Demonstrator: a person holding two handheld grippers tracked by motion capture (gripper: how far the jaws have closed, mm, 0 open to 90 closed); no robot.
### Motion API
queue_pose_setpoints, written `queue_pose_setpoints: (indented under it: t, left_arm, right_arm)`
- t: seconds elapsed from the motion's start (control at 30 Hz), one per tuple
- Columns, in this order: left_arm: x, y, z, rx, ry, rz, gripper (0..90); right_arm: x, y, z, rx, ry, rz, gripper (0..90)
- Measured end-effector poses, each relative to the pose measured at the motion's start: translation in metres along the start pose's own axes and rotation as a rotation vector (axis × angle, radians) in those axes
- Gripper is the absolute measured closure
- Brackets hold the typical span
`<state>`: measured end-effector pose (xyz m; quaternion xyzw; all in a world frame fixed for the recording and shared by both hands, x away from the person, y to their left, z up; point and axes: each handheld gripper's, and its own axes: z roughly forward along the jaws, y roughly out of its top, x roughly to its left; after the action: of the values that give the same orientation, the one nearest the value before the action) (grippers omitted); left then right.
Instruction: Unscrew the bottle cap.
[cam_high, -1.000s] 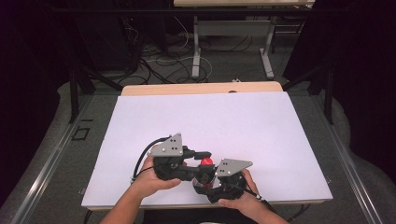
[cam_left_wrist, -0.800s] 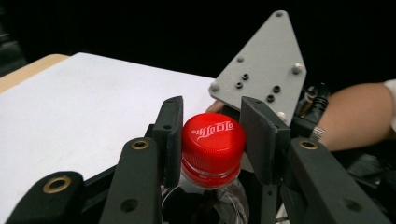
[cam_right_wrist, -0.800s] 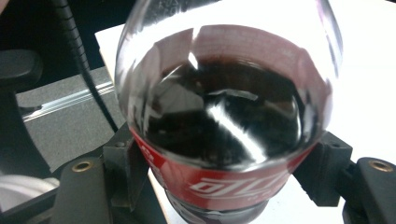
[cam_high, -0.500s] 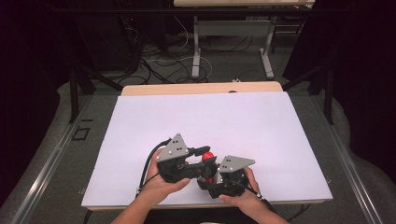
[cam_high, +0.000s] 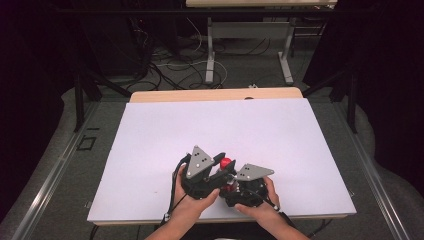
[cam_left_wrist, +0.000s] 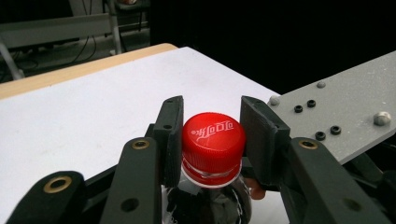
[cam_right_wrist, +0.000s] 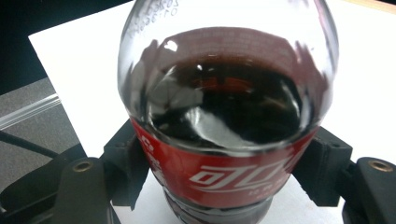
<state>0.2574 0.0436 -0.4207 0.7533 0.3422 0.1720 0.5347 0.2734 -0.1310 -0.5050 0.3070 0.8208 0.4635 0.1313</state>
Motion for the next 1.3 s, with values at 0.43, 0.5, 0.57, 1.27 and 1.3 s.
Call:
queue_pose_setpoints:
  t: [0.43, 0.5, 0.57, 1.27, 1.3]
  left_arm:
    - [0.034, 0.017, -0.019, 0.031, -0.324, 0.071, 40.3]
    - [0.042, 0.017, -0.019, 0.057, -0.435, 0.092, 40.4]
    - [0.049, 0.016, -0.018, 0.061, -0.507, 0.111, 41.2]
    - [0.065, 0.007, -0.012, 0.051, -0.613, 0.143, 61.2]
    - [0.064, 0.007, -0.012, 0.046, -0.599, 0.139, 61.3]
  right_arm:
    - [0.001, 0.002, -0.003, -0.022, 0.092, -0.016, 28.6]
    - [0.002, 0.003, -0.002, -0.031, 0.116, -0.042, 28.6]
    - [0.006, 0.003, -0.002, -0.034, 0.134, -0.054, 28.6]
    - [0.014, 0.003, 0.000, -0.030, 0.177, -0.098, 28.6]
    - [0.014, 0.003, -0.001, -0.033, 0.173, -0.082, 28.6]
